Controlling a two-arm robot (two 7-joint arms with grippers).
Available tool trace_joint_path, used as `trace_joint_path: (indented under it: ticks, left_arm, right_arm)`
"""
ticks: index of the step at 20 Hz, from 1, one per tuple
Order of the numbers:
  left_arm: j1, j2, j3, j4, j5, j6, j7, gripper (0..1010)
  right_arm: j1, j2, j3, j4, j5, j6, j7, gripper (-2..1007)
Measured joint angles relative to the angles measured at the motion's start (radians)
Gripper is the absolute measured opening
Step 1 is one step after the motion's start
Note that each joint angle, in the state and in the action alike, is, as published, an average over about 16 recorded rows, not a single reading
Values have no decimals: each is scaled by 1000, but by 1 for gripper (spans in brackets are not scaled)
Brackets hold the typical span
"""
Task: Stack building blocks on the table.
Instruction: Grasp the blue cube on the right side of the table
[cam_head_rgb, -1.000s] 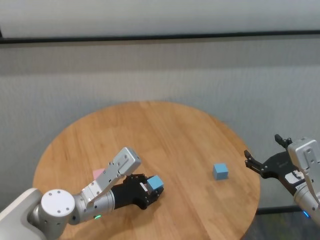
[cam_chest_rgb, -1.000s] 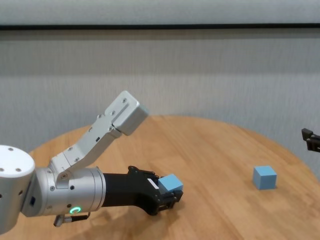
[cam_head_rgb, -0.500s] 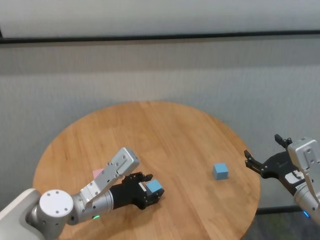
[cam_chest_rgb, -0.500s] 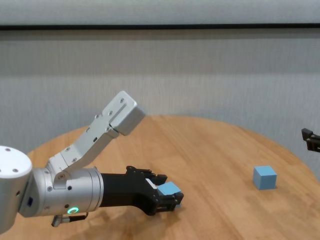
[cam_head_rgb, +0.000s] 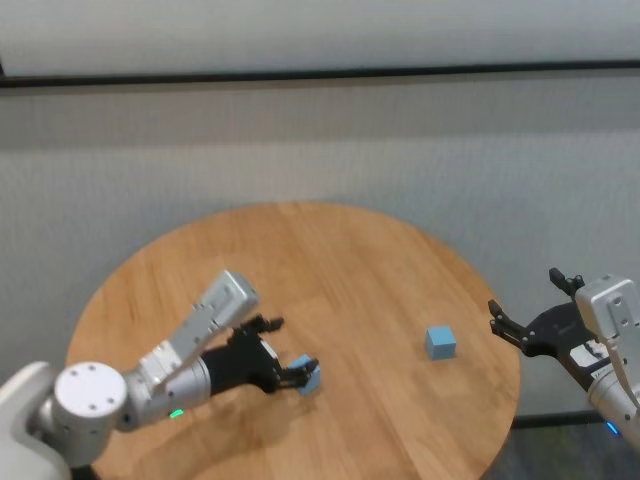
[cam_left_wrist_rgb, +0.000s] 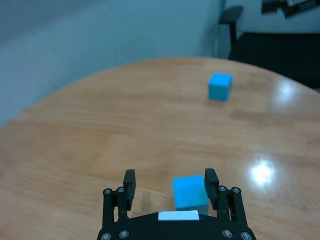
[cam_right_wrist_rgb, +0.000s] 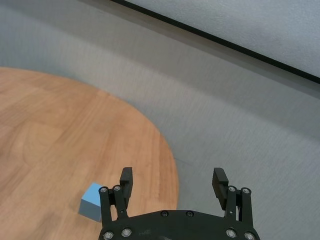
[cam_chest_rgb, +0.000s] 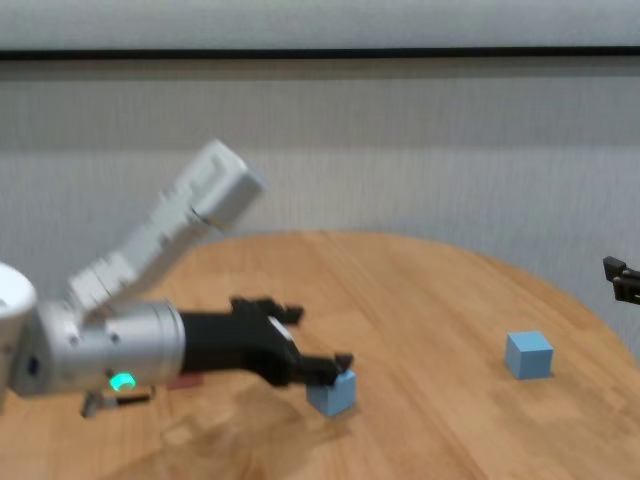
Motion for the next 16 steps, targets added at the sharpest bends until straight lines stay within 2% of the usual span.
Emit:
trace_joint_path:
  ticks: [4,10,13,16]
  left_arm:
    - [39,50,-38,-100,-20,17,20,944]
    - [125,144,-104,-271,-37,28,63,999]
    - [162,181,-128,-333,-37,27,82,1002]
    - [191,207,-147,-375,-34,25,98,1002]
  right_arm:
    - [0,0,0,0,0,0,0,1001]
    - [0,0,0,0,0,0,0,1001]
    - [0,0,0,-1,0,2,2,1001]
    - [-3,2,-1,-8,1,20,9,1001]
